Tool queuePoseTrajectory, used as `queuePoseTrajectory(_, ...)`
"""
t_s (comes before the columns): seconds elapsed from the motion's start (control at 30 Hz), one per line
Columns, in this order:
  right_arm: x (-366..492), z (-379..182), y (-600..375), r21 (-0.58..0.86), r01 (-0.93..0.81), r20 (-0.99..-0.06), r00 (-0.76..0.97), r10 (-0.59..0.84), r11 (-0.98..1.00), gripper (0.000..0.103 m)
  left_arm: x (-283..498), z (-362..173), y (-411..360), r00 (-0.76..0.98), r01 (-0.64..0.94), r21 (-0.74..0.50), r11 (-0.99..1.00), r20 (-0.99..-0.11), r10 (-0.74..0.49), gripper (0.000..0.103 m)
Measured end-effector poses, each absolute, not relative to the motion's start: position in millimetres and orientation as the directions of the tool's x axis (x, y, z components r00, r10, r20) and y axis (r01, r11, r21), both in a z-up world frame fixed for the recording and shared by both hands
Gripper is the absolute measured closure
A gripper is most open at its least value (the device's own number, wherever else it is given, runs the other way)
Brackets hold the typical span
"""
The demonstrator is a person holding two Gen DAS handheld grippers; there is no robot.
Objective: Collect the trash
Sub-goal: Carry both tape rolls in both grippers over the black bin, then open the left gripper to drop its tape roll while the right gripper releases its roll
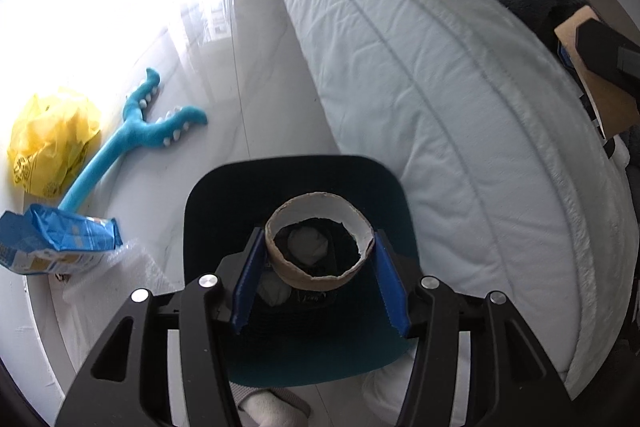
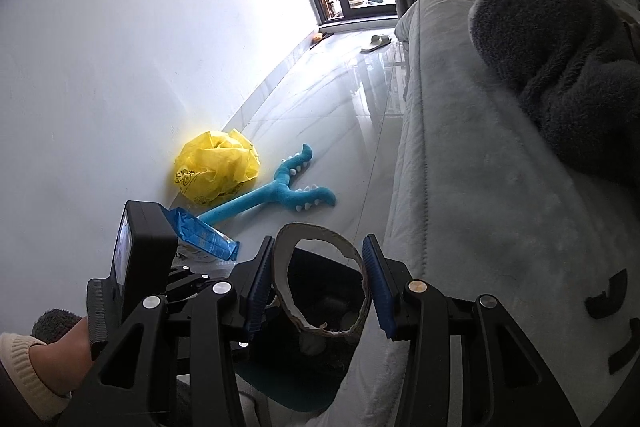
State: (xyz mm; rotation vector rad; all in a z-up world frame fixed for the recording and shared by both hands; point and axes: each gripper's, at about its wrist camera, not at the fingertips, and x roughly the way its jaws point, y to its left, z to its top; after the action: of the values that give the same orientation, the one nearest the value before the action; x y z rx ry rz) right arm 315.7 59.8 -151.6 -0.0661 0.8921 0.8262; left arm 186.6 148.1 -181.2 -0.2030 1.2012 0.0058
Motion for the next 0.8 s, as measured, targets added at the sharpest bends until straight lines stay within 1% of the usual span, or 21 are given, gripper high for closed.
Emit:
queuePoseTrajectory(0.23,313.3,-168.1,85.3,0.276,-0.677,-0.733,0.310,0.605,0.682,0.058,176.4,-198.7,168.5,0.270,-0.153,-0.180,0.972,-0.953,-0.135,0.044)
queuePoseTrajectory(0.3,313.0,-174.4,93.2,0.283,-0.675,-0.742,0.296,0.601,0.682,0.058,172.3,-199.6,173.0,0.259,-0.160,-0.183,0.970,-0.956,-0.138,0.035)
queuePoseTrajectory(0.4,313.8,-182.5,102.4,0.302,-0.672,-0.752,0.269,0.602,0.677,0.058,167.0,-196.9,180.9,0.261,-0.172,-0.183,0.968,-0.956,-0.134,0.027)
queuePoseTrajectory(0.43,312.7,-185.9,106.5,0.302,-0.673,-0.758,0.260,0.599,0.675,0.058,165.3,-195.4,184.0,0.265,-0.175,-0.180,0.968,-0.955,-0.129,0.026)
queuePoseTrajectory(0.63,313.9,-209.6,128.1,0.299,-0.668,-0.798,0.216,0.562,0.681,0.058,156.4,-186.2,204.0,0.295,-0.195,-0.179,0.964,-0.948,-0.116,0.022)
queuePoseTrajectory(0.8,313.9,-230.7,138.2,0.291,-0.659,-0.830,0.187,0.525,0.694,0.058,147.4,-173.2,221.5,0.348,-0.214,-0.185,0.959,-0.932,-0.103,0.022)
